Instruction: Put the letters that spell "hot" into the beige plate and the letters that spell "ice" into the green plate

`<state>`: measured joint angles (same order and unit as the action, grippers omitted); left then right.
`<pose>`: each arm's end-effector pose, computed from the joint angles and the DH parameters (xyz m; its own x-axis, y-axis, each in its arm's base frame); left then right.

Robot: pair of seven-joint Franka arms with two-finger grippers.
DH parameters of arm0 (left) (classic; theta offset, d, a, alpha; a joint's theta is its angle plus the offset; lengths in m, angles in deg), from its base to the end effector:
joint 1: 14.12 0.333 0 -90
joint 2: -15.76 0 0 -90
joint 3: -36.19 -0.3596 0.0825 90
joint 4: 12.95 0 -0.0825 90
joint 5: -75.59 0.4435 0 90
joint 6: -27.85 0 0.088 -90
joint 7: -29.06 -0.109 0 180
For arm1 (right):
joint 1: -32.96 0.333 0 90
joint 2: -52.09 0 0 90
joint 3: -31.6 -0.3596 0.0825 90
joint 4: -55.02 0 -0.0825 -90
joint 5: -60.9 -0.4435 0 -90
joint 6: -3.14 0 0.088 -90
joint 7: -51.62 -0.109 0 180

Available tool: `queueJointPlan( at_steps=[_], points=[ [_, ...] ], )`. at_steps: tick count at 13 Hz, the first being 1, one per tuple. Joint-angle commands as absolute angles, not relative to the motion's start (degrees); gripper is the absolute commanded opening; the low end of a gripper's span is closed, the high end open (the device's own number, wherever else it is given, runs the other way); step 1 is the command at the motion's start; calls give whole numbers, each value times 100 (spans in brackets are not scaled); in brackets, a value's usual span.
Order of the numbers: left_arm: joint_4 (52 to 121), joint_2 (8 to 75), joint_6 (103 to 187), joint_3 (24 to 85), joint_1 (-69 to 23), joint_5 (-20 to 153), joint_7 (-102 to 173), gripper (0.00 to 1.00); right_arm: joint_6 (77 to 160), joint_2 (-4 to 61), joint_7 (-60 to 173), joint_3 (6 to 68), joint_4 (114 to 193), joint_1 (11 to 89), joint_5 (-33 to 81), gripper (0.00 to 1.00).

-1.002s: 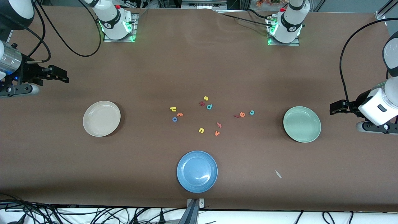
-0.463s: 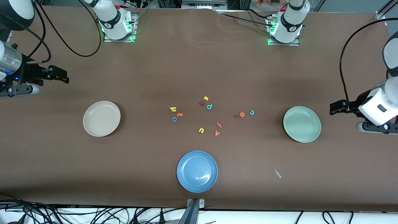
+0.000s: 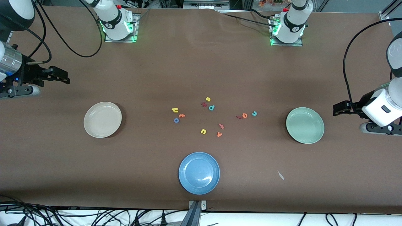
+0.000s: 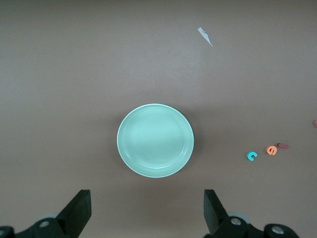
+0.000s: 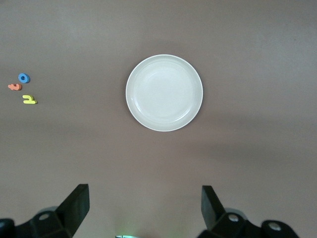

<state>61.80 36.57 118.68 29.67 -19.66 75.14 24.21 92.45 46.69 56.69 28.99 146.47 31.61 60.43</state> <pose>0.7326 -0.0031 0.5644 0.9940 -0.0715 -0.0827 -0.0738 -0.9969 -0.0256 0.6389 0.0137 0.5927 0.9854 0.1105 -0.1295 0.1083 -0.9938 -0.0240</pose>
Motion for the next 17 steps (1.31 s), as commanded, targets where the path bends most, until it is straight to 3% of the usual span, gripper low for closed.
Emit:
queueJointPlan(
  at_steps=[1, 17],
  points=[
    [6185, 3633, 11793, 2960, -2010, 7665, 2369, 100, 9208, 4655, 5690, 2896, 14563, 3164, 5941, 100],
    [6185, 3668, 11802, 2960, -2098, 7577, 2405, 100, 9208, 4647, 5690, 2896, 14563, 3164, 5941, 100]
  ],
)
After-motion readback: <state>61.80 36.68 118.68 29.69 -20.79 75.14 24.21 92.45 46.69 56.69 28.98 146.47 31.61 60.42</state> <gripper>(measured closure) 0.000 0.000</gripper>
